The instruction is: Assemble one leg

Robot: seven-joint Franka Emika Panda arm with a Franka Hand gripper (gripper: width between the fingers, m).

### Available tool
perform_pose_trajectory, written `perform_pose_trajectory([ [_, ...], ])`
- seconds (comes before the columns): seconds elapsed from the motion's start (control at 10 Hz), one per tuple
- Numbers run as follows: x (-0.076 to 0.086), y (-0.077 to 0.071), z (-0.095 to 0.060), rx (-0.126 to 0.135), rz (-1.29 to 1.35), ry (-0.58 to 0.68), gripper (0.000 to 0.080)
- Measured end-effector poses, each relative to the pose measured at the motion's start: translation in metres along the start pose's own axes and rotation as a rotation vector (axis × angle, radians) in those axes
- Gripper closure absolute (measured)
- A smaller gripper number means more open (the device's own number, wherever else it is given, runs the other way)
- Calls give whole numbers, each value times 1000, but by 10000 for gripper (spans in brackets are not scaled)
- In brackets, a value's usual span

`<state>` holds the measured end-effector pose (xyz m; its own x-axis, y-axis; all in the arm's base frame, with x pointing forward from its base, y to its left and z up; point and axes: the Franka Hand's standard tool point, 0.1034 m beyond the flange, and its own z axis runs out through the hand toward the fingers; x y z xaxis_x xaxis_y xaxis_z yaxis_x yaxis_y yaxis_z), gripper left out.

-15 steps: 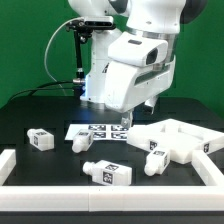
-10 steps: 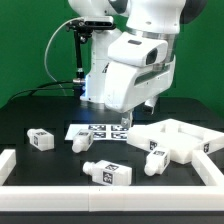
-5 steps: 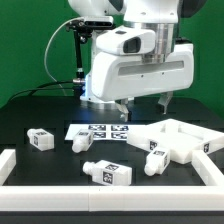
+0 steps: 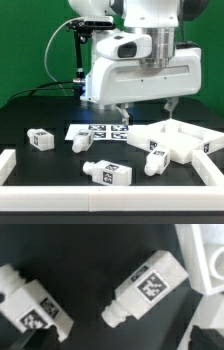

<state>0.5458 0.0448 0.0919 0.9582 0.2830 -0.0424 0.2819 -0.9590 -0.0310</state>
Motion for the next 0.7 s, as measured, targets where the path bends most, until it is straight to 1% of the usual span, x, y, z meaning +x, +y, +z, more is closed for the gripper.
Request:
perform_pose_trajectory([
  [0.1, 2, -4, 8, 10, 111, 8, 150],
  [0.2, 6, -9, 20, 21, 231, 25, 150],
  [0.3, 6, -9, 28, 18, 216, 41, 150],
  [0.5, 7, -9, 26, 18, 215, 42, 150],
  [0.6, 5, -9, 28, 22, 240, 37, 150],
  [0.7, 0, -10, 33, 30, 319, 13, 150],
])
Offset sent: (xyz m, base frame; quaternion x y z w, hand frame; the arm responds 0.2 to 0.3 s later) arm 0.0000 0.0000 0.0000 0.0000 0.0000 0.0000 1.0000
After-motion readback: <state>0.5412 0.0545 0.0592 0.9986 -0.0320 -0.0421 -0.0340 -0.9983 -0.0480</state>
